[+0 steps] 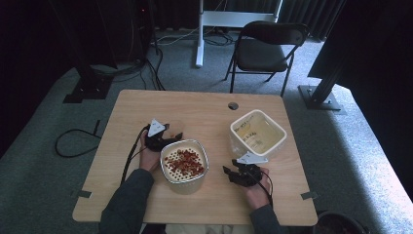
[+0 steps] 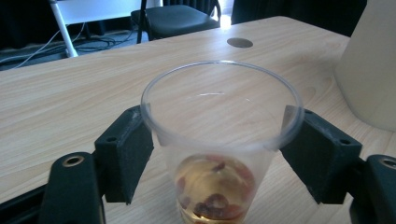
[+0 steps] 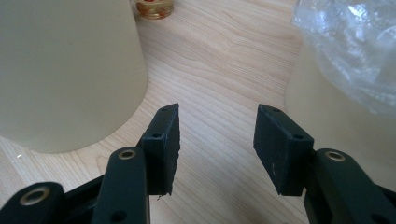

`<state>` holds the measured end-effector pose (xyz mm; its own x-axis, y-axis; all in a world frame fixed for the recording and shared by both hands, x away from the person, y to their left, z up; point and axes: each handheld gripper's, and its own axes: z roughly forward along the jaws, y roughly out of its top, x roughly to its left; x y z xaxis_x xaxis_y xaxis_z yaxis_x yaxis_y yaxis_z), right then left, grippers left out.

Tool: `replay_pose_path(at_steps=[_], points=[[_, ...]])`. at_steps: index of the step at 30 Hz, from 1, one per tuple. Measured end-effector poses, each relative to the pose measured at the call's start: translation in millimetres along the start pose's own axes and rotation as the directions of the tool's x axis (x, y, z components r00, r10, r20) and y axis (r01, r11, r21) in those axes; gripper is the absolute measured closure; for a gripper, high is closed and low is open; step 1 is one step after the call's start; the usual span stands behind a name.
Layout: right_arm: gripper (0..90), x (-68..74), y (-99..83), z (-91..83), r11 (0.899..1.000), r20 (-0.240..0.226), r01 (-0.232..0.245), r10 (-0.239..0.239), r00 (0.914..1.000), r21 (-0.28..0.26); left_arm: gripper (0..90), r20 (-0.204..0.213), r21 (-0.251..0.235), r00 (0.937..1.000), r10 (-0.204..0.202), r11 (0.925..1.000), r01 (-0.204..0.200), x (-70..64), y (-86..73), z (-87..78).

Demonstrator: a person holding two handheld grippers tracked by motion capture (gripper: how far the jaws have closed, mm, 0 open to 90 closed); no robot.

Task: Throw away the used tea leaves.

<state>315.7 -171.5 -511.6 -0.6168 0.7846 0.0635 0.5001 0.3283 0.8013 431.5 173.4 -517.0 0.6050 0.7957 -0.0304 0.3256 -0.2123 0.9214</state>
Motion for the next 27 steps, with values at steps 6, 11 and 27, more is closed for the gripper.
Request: replay_pose_path(at_steps=[6, 11, 27], points=[[50.2, -0.1, -0.8, 0.5, 1.0, 0.001, 0.001, -0.001, 1.0, 0.002, 24.6, -0.004, 0.003, 0.9999, -0.015, 0.9999, 0.015, -1.2, -0.8, 10.1], [50.2, -1.6, -2.0, -0.2, 1.0, 0.002, -0.005, 0.005, 1.0, 0.002, 29.2, -0.043, 0.002, 0.999, -0.012, 0.9999, 0.012, 0.7, 3.3, 5.3], [50.2, -5.6, -24.4, -6.9, 0.999, 0.004, -0.017, 0.017, 0.9999, 0.049, 30.8, -0.094, -0.061, 0.9956, 0.0, 0.9981, -0.006, 19.2, 19.8, -75.2]])
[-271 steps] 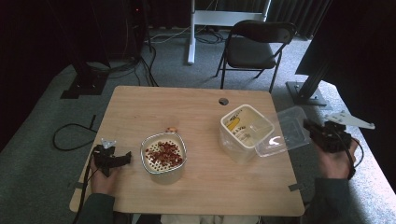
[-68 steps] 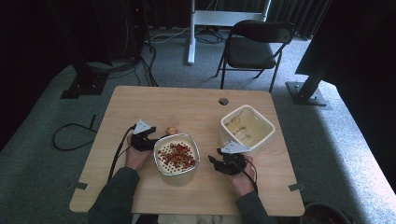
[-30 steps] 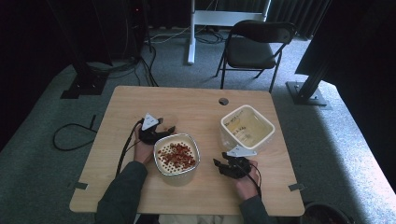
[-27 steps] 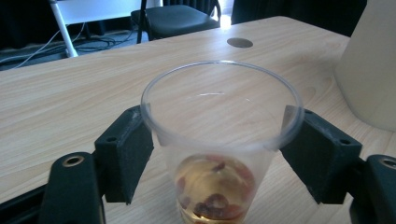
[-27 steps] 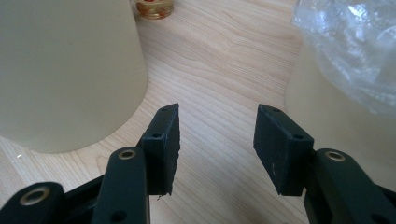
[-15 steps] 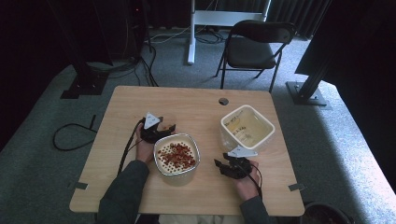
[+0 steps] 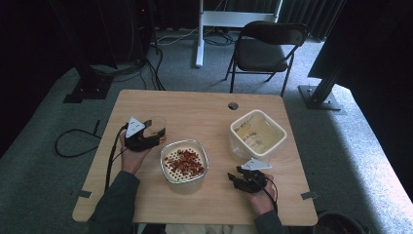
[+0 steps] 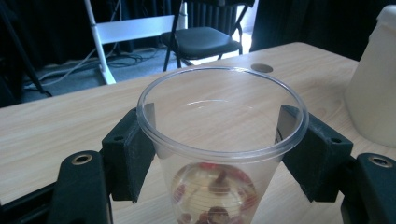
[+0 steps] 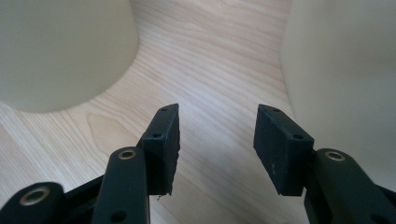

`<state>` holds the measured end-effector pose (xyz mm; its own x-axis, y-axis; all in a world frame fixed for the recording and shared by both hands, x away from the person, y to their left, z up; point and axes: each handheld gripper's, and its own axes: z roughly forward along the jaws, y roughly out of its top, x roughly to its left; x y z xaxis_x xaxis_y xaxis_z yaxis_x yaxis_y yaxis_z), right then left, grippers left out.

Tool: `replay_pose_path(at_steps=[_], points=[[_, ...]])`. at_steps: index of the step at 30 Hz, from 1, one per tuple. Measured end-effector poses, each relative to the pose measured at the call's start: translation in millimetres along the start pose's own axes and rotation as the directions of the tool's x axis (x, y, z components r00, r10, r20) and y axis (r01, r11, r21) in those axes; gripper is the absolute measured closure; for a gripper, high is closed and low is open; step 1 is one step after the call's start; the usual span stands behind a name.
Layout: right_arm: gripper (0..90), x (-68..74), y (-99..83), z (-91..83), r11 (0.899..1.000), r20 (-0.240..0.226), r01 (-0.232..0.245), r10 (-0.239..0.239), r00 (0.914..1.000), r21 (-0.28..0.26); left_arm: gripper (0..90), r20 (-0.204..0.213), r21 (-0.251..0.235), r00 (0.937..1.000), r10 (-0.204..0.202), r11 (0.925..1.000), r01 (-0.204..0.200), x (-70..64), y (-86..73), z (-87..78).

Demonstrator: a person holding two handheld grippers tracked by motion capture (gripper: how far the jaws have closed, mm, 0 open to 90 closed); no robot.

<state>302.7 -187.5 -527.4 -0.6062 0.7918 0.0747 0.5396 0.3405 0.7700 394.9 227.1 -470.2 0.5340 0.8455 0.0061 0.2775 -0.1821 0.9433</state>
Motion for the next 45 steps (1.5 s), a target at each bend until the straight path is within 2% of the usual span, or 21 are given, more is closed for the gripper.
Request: replay_pose_path(at_steps=[5, 14, 17, 26, 28, 32, 38, 45], points=[[50.0, -5.1, -4.9, -1.9, 1.0, 0.008, -0.015, 0.015, 0.9999, 0.007, 30.7, -0.004, -0.013, 1.0, 0.001, 0.9999, -0.001, 0.5, 4.3, -21.7], [49.4, -5.6, -6.1, -0.3, 1.0, 0.014, -0.005, 0.004, 0.9999, 0.02, 30.7, 0.018, -0.018, 0.9998, 0.009, 0.9998, -0.009, -4.7, 13.1, -48.7], [49.2, -6.8, -7.9, 0.1, 1.0, 0.018, -0.011, 0.01, 0.9998, 0.026, 30.7, 0.007, -0.019, 0.9997, 0.023, 0.9996, -0.023, -7.5, 16.2, -55.8], [49.1, -8.6, -12.3, 1.5, 0.999, 0.022, -0.024, 0.023, 0.9995, 0.035, 30.7, -0.027, -0.026, 0.9996, 0.013, 0.9996, -0.014, -16.3, 18.2, -68.0], [47.8, -9.9, -13.8, 2.7, 0.999, 0.025, -0.028, 0.027, 0.9993, 0.045, 30.7, -0.051, -0.018, 0.9983, 0.027, 0.9995, -0.028, -21.6, 18.0, -71.1], [47.2, -10.4, -16.3, 5.2, 0.998, 0.034, -0.031, 0.029, 0.999, 0.053, 30.7, -0.072, -0.007, 0.9951, 0.068, 0.9976, -0.069, -30.7, 18.3, -72.7], [46.8, -10.3, -17.5, 5.7, 0.999, 0.037, -0.03, 0.028, 0.9989, 0.042, 30.7, -0.105, 0.006, 0.9832, 0.15, 0.9887, -0.15, -45.8, 23.9, -71.2], [46.6, -8.9, -20.0, 6.3, 1.0, 0.052, -0.012, 0.01, 0.9986, 0.025, 30.7, -0.086, 0.031, 0.9711, 0.223, 0.9748, -0.221, -55.9, 32.5, -64.7]])
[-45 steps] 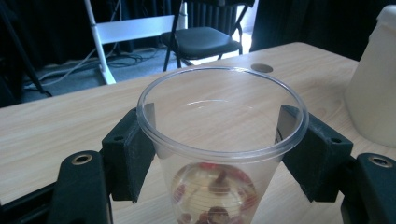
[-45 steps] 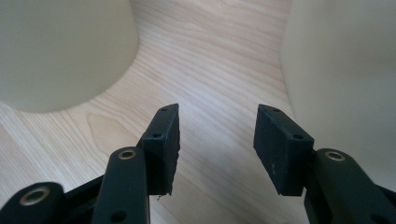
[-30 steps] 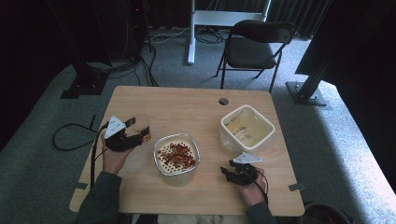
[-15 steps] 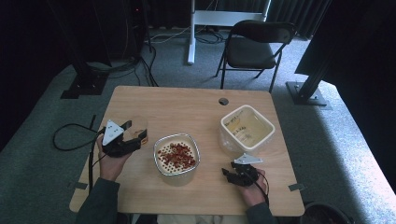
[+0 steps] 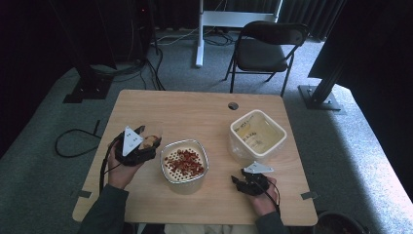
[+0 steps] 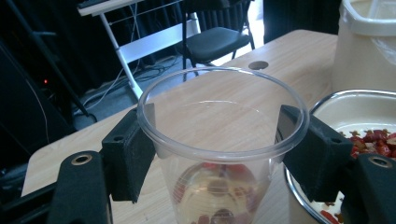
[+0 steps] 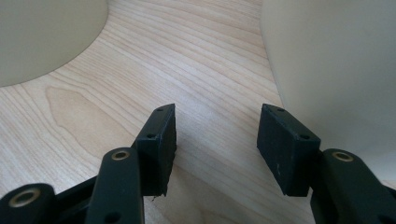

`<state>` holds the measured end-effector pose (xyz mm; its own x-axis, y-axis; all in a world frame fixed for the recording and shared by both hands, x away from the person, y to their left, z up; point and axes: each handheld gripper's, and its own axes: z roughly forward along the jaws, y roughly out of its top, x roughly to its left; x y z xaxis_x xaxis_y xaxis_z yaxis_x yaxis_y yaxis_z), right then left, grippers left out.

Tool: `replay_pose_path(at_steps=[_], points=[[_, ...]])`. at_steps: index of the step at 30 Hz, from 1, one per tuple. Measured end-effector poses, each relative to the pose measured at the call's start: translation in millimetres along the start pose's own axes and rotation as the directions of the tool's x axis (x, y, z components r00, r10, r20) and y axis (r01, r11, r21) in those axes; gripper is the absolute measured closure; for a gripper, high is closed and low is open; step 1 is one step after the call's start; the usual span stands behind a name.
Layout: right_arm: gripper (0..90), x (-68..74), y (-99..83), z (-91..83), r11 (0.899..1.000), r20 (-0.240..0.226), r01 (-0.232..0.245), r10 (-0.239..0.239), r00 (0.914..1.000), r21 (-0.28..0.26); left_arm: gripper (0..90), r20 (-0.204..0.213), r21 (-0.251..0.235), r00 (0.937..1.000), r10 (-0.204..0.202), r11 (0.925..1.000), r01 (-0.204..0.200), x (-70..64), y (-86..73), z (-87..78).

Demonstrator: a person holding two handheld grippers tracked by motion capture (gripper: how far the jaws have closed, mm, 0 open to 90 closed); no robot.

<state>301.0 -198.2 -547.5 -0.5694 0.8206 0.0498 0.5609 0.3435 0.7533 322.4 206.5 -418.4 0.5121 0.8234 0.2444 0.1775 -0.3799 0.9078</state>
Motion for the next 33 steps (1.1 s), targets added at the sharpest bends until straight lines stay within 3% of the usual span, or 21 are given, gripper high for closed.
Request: replay_pose_path(at_steps=[8, 12, 17, 20, 23, 25, 27, 28, 29, 31, 32, 33], points=[[46.6, 0.7, -0.5, 0.5, 1.0, 0.007, 0.006, -0.006, 1.0, -0.005, 30.7, 0.025, 0.008, 0.9949, 0.098, 0.9951, -0.098, -9.8, 4.7, -0.4], [46.6, 0.8, -0.4, 0.6, 1.0, 0.008, 0.006, -0.006, 1.0, -0.005, 30.7, 0.02, 0.008, 0.9847, 0.173, 0.9848, -0.173, -13.8, 10.4, -0.8], [46.5, 0.5, -0.3, 0.7, 1.0, 0.007, 0.006, -0.006, 1.0, -0.007, 30.7, 0.007, 0.005, 0.9664, 0.257, 0.9664, -0.257, -16.3, 17.5, 0.9], [46.6, 0.3, -0.4, 0.6, 1.0, 0.006, 0.003, -0.003, 1.0, -0.006, 30.7, -0.019, 0.01, 0.9462, 0.323, 0.9464, -0.323, -19.2, 19.8, 0.8], [46.6, 0.3, -0.3, 0.6, 1.0, 0.006, 0.004, -0.004, 1.0, -0.005, 30.7, -0.039, 0.017, 0.9325, 0.359, 0.9333, -0.359, -22.8, 20.5, 0.0], [46.5, 0.3, -0.3, 0.7, 1.0, 0.005, 0.003, -0.003, 1.0, -0.006, 30.7, -0.056, 0.027, 0.9157, 0.398, 0.9174, -0.397, -26.3, 20.4, -0.6], [46.6, 0.3, -0.3, 0.7, 1.0, 0.005, 0.004, -0.004, 1.0, -0.005, 30.7, -0.067, 0.038, 0.9065, 0.417, 0.909, -0.415, -29.9, 20.5, -0.4], [46.6, 0.3, -0.3, 0.7, 1.0, 0.005, 0.004, -0.004, 1.0, -0.005, 30.7, -0.067, 0.038, 0.9065, 0.417, 0.909, -0.415, -29.9, 20.5, -0.4], [46.6, 0.4, -0.2, 0.7, 1.0, 0.006, 0.004, -0.004, 1.0, -0.005, 30.7, -0.081, 0.063, 0.8924, 0.444, 0.8959, -0.44, -34.0, 21.0, 0.5], [46.6, 0.4, -0.2, 0.8, 1.0, 0.006, 0.005, -0.005, 1.0, -0.006, 30.8, -0.091, 0.08, 0.8751, 0.475, 0.8795, -0.469, -37.4, 21.6, 1.3], [46.6, 0.4, -0.1, 0.8, 1.0, 0.006, 0.005, -0.005, 1.0, -0.005, 30.8, -0.099, 0.093, 0.8572, 0.505, 0.8624, -0.498, -40.3, 22.3, 1.0], [46.6, 0.3, -0.1, 0.9, 1.0, 0.006, 0.005, -0.005, 1.0, -0.006, 30.8, -0.101, 0.098, 0.8484, 0.52, 0.8538, -0.511, -41.9, 23.0, 0.8]])
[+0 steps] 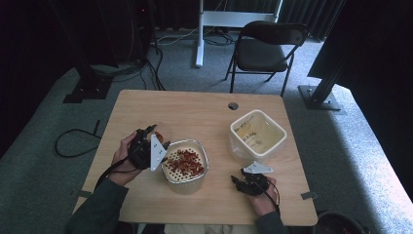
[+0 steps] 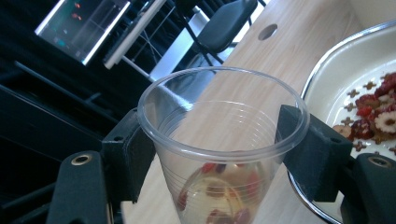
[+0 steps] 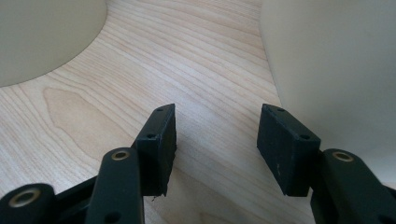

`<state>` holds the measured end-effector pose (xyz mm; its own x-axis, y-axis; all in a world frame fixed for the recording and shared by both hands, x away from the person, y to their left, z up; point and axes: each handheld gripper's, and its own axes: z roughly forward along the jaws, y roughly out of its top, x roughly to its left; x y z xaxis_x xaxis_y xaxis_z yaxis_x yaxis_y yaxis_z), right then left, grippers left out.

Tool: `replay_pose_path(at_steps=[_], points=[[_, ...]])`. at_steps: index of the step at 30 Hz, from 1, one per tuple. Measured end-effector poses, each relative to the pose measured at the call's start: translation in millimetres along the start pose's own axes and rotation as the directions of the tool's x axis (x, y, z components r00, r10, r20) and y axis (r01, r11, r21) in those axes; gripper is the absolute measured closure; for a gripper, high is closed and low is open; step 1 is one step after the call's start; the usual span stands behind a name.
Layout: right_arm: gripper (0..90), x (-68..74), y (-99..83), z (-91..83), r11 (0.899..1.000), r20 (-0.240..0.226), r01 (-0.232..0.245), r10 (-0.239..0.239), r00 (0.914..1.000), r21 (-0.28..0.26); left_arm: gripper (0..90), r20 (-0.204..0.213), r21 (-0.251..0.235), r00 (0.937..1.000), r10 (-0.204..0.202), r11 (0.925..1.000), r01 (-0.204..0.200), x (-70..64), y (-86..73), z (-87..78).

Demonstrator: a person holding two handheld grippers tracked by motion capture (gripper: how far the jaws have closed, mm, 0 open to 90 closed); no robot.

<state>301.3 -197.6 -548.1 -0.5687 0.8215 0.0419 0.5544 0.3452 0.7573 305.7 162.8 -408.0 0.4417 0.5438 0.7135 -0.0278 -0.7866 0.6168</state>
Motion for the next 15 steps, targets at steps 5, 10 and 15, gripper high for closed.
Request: replay_pose_path(at_steps=[5, 10, 15], points=[[46.6, -0.3, 0.2, 0.1, 1.0, 0.0, 0.002, -0.002, 1.0, 0.0, 30.8, -0.029, 0.033, 0.987, 0.158, 0.9871, -0.157, -10.0, 11.7, -2.3], [46.6, 0.2, 0.4, 0.5, 1.0, 0.002, 0.003, -0.003, 1.0, 0.001, 30.8, -0.032, 0.056, 0.9562, 0.291, 0.9557, -0.289, -20.9, 21.1, -2.8], [46.6, 0.1, 0.4, 0.6, 1.0, 0.002, 0.003, -0.003, 1.0, -0.001, 30.8, -0.013, 0.1, 0.9117, 0.411, 0.9077, -0.407, -29.2, 25.0, -1.2]])
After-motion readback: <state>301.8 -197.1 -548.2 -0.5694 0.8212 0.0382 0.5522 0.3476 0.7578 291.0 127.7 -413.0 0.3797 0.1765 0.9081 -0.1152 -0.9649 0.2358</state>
